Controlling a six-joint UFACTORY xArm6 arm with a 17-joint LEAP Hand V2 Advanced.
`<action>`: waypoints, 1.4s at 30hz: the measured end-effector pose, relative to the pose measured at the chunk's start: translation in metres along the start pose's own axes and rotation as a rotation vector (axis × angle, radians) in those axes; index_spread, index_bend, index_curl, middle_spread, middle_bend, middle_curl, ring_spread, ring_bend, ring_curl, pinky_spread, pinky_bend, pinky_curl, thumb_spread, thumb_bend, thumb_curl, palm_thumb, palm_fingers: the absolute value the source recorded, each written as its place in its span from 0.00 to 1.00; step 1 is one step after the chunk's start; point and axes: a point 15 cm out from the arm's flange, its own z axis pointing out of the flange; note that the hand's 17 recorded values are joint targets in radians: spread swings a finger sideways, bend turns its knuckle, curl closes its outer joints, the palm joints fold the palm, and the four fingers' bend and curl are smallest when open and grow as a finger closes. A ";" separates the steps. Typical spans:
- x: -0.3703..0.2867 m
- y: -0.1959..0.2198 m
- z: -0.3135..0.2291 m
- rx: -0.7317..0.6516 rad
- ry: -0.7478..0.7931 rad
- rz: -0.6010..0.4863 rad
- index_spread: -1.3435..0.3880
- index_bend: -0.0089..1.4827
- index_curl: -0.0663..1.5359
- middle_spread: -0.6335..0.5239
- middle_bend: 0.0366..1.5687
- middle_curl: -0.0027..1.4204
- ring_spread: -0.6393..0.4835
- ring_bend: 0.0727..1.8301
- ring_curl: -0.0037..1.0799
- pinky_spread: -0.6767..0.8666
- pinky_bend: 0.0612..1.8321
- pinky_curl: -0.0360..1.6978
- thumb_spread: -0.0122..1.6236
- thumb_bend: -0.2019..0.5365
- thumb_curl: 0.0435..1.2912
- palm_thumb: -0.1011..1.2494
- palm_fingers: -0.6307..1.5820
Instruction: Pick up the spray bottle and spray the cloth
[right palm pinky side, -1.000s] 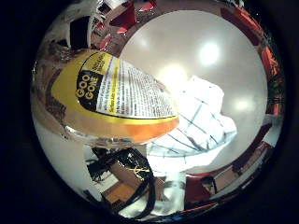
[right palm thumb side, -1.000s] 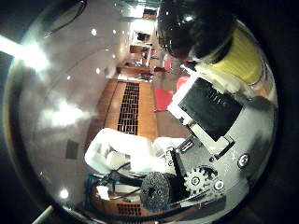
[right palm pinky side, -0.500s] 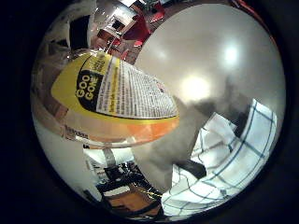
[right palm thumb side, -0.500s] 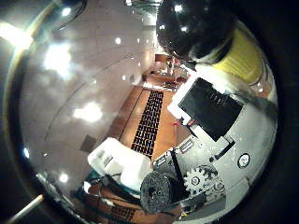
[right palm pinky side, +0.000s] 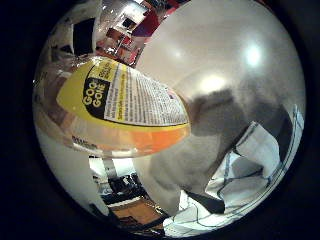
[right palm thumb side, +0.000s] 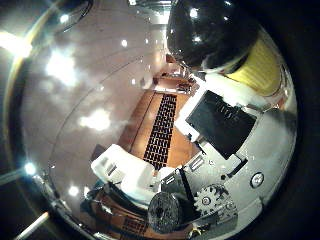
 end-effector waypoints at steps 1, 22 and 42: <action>-0.001 0.000 0.000 0.000 0.000 0.000 0.64 0.52 0.44 0.47 0.78 0.38 0.42 0.73 0.47 0.24 0.54 0.62 0.61 0.23 0.46 0.72 0.75; -0.025 0.016 -0.047 -0.063 0.160 -0.144 0.62 0.14 0.30 0.62 0.24 0.24 0.75 0.31 0.23 0.77 0.30 0.35 0.64 0.24 0.29 0.59 0.31; -0.090 0.053 -0.147 -0.013 0.252 -0.201 0.65 0.11 0.23 0.69 0.12 0.24 0.81 0.20 0.21 0.79 0.28 0.24 0.60 0.23 0.21 0.44 0.34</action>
